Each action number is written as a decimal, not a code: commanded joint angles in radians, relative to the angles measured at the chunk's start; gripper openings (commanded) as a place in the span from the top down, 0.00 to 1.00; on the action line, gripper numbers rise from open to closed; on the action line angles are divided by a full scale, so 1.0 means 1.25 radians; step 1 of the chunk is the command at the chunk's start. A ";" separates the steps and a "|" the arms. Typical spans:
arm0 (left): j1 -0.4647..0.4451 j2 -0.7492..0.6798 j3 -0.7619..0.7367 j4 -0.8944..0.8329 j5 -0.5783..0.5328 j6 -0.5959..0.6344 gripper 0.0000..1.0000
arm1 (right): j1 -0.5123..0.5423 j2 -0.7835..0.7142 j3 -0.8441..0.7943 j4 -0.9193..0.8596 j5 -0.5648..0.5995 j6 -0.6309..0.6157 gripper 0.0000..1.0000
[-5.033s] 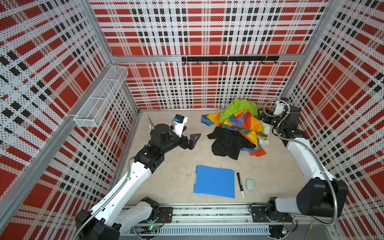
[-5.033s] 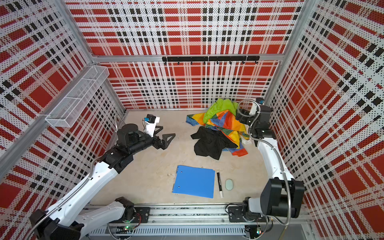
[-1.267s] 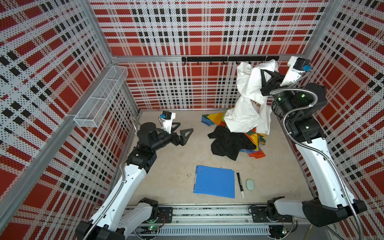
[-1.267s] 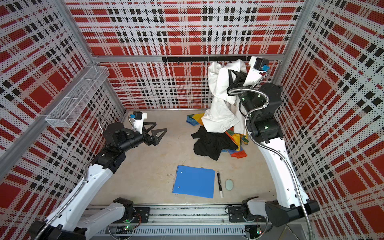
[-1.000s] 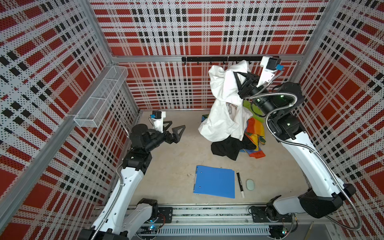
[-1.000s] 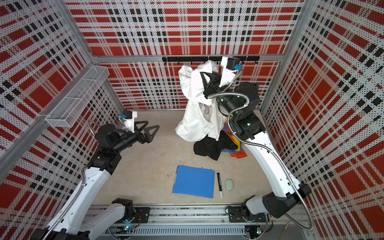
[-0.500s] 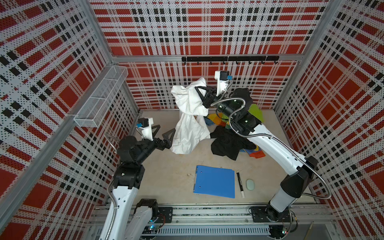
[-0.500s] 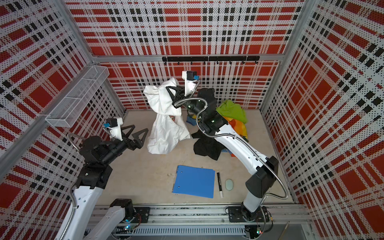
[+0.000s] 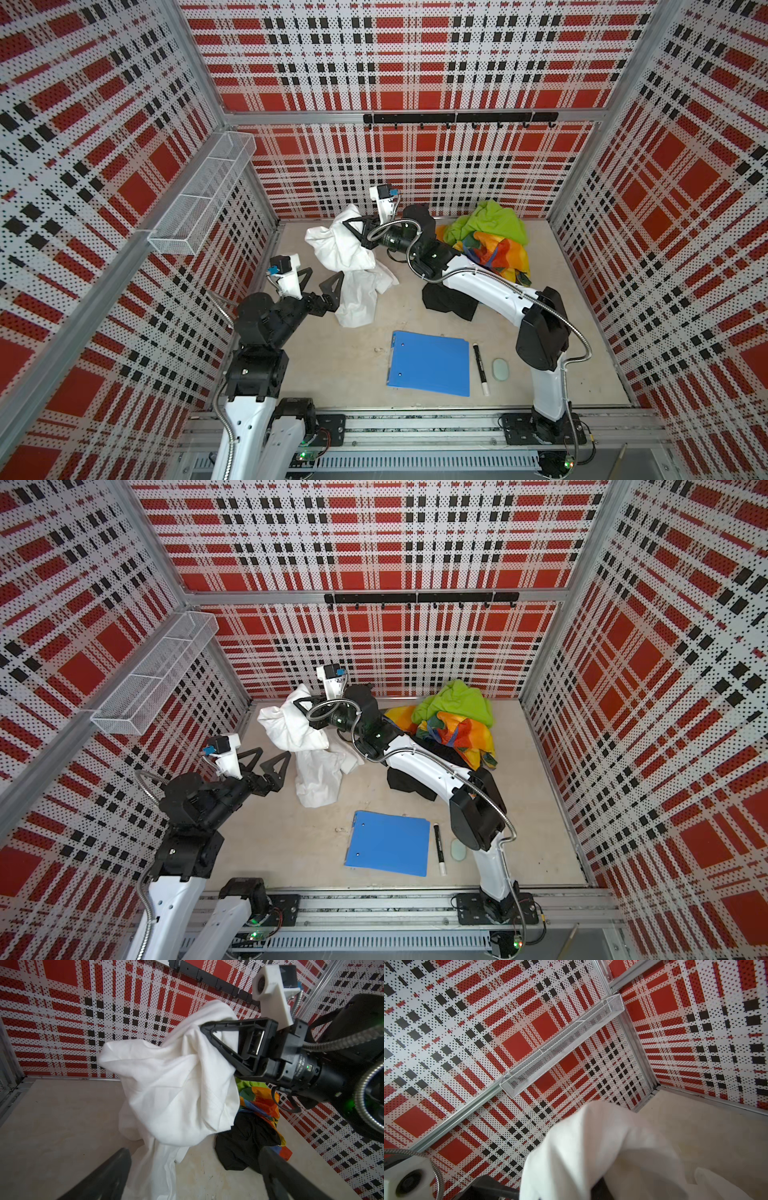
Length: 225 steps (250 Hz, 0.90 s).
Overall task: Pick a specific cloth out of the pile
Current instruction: 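Carry the white cloth toward the left gripper and lower it onto the table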
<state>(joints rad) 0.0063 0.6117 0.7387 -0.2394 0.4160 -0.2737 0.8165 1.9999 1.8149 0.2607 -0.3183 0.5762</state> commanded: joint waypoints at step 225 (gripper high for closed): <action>0.078 0.019 -0.009 0.063 0.107 -0.052 0.01 | -0.005 0.241 -0.101 -0.074 0.142 -0.041 1.00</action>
<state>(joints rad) 0.0944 0.6350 0.7372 -0.1902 0.5312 -0.3332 0.8093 2.2532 1.6901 0.1722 -0.1764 0.5430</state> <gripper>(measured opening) 0.993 0.124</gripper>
